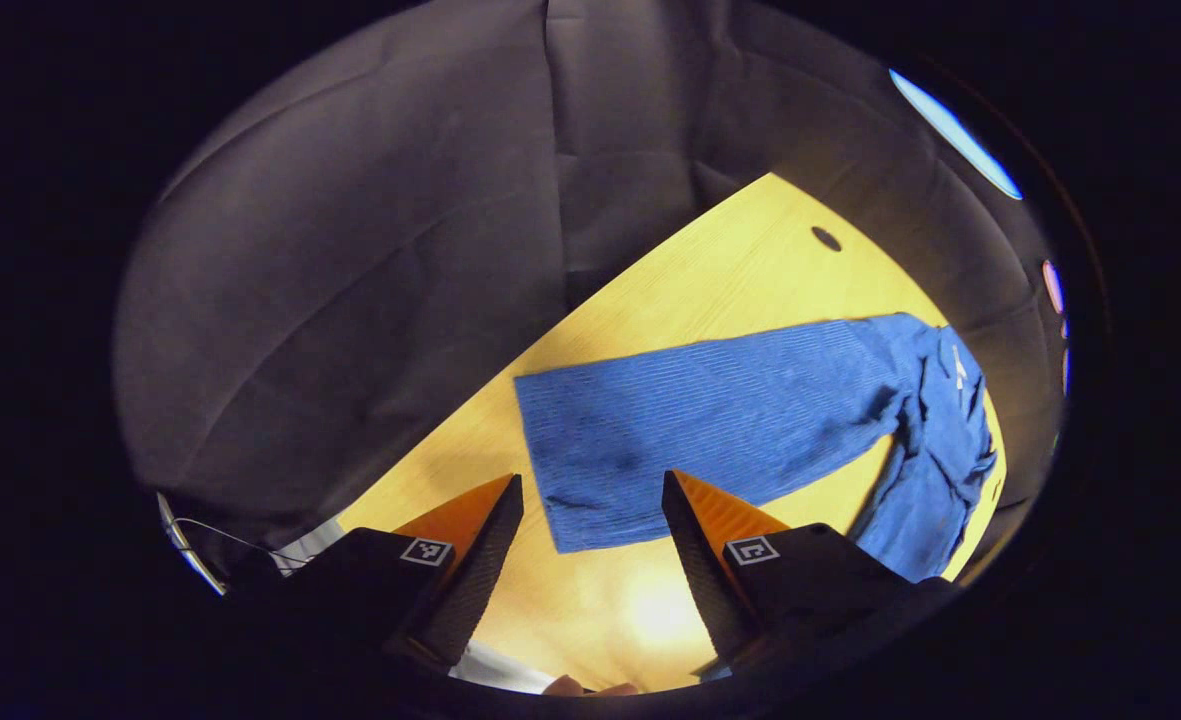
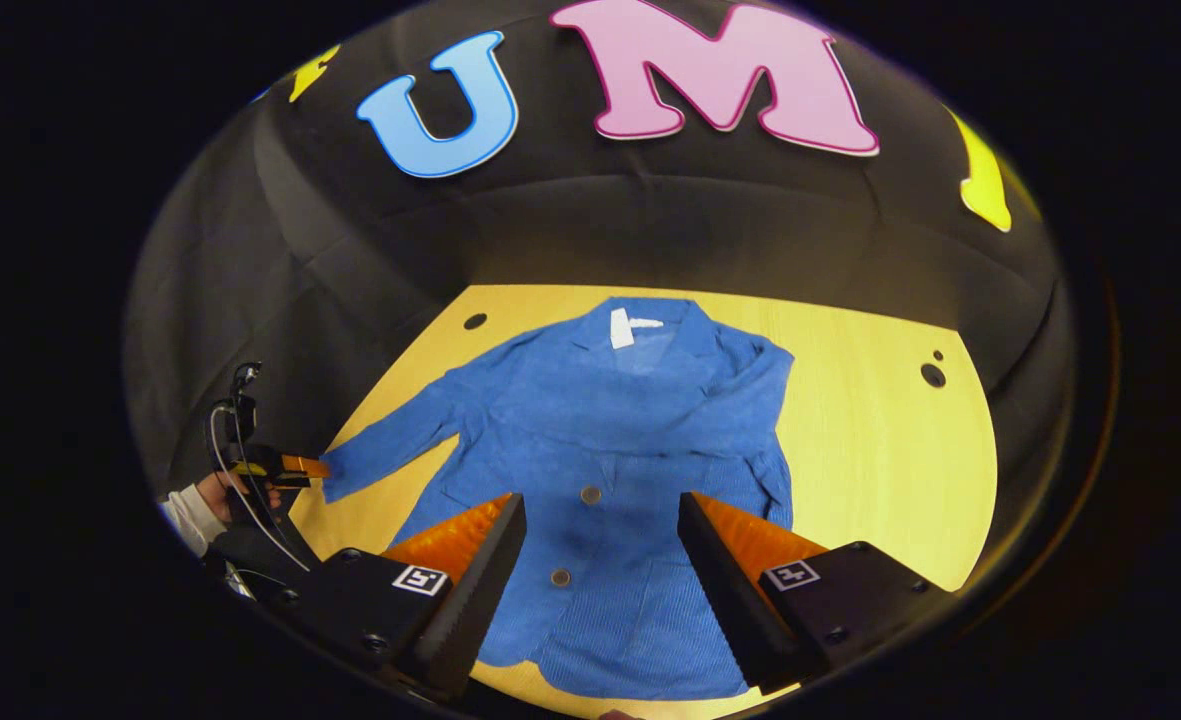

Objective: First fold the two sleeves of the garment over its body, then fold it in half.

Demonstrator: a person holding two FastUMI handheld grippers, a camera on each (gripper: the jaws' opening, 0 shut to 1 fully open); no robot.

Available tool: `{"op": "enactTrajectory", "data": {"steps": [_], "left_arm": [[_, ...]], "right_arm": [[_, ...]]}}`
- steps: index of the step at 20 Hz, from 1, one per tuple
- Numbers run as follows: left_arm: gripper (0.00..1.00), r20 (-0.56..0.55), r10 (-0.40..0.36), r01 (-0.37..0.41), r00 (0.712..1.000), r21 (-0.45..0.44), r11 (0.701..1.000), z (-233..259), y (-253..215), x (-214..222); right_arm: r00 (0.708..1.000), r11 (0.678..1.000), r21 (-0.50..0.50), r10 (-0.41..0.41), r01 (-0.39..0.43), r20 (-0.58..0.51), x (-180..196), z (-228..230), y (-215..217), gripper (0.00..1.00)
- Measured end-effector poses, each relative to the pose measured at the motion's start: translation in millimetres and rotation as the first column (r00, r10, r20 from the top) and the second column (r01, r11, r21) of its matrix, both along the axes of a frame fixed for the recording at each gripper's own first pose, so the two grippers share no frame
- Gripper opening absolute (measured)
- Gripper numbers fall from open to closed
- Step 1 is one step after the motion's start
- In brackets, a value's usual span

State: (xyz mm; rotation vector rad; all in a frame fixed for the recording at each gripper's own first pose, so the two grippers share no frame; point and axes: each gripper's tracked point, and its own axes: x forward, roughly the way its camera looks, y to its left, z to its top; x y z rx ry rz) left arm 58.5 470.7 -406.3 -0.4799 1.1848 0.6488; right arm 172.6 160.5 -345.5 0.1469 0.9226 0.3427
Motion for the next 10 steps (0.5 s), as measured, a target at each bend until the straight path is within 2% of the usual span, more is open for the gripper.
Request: {"op": "enactTrajectory", "data": {"steps": [3,4,6,8,10], "left_arm": [[0.82,-0.014,0.042,-0.043,0.999,-0.081,0.996,-13,-7,-1],[0.82,-0.024,0.056,-0.057,0.998,-0.072,0.996,-15,-7,-3],[0.82,-0.041,0.025,-0.027,0.999,-0.038,0.999,-20,-5,-2],[0.84,-0.080,-0.064,0.065,0.995,0.008,0.998,-19,-4,-1],[0.80,-0.058,-0.086,0.088,0.995,0.033,0.996,-22,-3,3]], "right_arm": [[1.000,1.000,0.022,0.009,-0.009,0.014,-4,6,5,0.98],[0.999,0.999,0.049,0.018,-0.020,0.029,-4,12,12,0.98],[0.999,0.997,0.070,0.028,-0.029,0.020,-9,10,18,0.98],[1.000,0.996,0.088,0.027,-0.027,0.004,-13,7,22,0.99],[0.998,0.992,0.116,0.058,-0.059,0.014,-20,9,30,0.98]]}}
